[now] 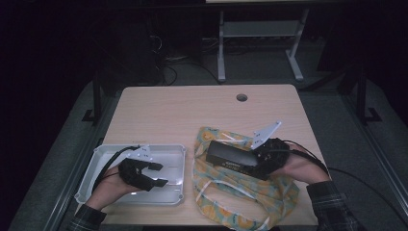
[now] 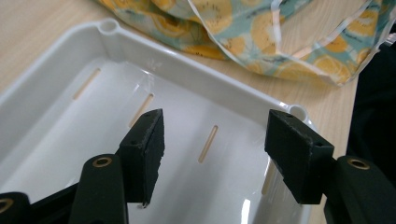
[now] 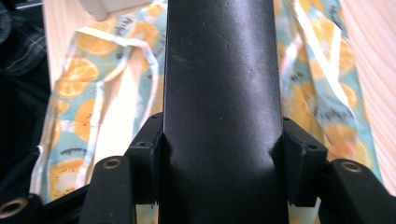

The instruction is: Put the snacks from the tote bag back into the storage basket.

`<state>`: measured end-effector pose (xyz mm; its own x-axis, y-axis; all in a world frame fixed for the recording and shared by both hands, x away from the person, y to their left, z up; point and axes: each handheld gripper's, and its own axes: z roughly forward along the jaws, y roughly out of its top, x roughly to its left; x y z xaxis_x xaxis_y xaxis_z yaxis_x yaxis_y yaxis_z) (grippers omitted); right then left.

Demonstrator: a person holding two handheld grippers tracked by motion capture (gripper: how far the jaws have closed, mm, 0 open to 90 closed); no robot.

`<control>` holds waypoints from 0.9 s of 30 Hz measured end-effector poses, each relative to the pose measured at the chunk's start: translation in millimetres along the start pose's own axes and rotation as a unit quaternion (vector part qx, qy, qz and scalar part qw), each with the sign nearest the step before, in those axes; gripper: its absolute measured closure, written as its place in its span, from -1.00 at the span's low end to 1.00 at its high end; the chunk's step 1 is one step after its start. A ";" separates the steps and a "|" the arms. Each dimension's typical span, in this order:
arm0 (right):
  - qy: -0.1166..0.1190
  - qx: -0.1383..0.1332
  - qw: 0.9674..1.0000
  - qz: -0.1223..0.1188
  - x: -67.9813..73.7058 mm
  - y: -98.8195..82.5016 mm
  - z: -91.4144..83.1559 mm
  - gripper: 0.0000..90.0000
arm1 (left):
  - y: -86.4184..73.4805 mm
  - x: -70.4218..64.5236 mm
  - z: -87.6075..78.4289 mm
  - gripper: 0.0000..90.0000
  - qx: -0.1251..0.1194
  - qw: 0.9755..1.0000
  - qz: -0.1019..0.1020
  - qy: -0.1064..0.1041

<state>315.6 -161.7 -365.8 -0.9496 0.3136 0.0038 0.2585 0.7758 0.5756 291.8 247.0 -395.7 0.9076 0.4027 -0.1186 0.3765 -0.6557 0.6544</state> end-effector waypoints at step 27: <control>0.058 0.017 0.994 -0.086 7.9 52.4 23.3 -0.07 | 66.4 -3.7 -26.9 -0.42 0.017 0.995 0.094 -0.030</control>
<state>325.8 -105.8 -354.7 -0.9938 0.1115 0.0037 0.0952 0.8306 0.5486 308.5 219.2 -331.8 0.9719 0.2317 -0.0415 0.2034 -0.7382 0.6432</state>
